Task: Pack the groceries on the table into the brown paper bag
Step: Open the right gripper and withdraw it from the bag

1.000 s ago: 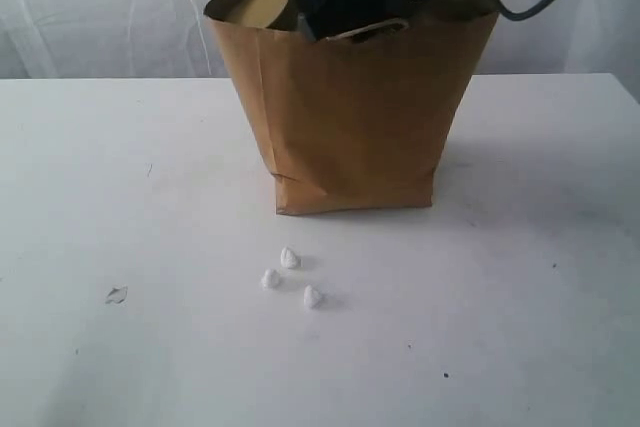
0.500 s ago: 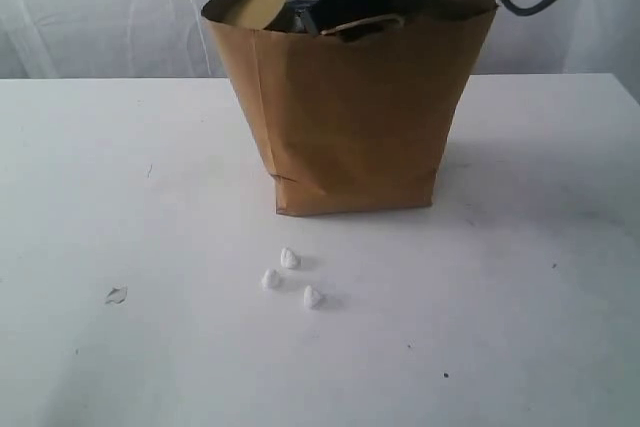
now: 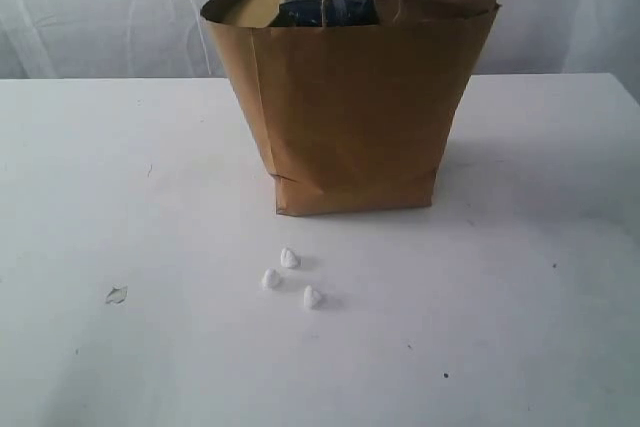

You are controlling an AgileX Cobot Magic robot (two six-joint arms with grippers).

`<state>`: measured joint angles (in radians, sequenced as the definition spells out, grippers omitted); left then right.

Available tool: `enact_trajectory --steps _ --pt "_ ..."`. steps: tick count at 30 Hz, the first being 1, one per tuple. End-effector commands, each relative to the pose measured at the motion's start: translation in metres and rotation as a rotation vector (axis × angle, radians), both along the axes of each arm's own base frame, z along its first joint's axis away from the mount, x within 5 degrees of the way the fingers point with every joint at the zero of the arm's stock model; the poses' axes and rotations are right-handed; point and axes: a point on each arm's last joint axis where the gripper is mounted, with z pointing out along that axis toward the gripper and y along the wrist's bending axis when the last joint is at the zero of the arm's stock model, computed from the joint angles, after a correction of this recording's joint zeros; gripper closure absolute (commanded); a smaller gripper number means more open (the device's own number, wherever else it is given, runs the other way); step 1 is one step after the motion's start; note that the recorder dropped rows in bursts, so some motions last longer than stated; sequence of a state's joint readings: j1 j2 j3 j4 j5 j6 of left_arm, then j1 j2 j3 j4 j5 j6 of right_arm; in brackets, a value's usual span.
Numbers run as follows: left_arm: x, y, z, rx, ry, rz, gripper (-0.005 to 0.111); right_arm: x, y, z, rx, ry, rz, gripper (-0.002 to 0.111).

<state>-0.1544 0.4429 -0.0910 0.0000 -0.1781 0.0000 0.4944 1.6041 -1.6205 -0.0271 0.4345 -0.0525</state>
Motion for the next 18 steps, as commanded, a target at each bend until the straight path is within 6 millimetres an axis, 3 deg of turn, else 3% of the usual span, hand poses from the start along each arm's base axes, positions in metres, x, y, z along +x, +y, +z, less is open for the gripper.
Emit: enact_trajectory --steps 1,10,18 --pt "-0.001 0.000 -0.002 0.000 0.001 0.002 0.107 -0.004 -0.005 -0.001 -0.009 0.056 -0.010 0.049" --pt "-0.001 0.000 -0.002 0.000 0.001 0.002 0.107 -0.028 -0.018 -0.001 -0.127 0.216 -0.003 0.085" --pt "-0.001 0.000 -0.002 0.000 0.001 0.002 0.107 -0.031 -0.019 -0.003 -0.304 0.156 0.100 0.089"
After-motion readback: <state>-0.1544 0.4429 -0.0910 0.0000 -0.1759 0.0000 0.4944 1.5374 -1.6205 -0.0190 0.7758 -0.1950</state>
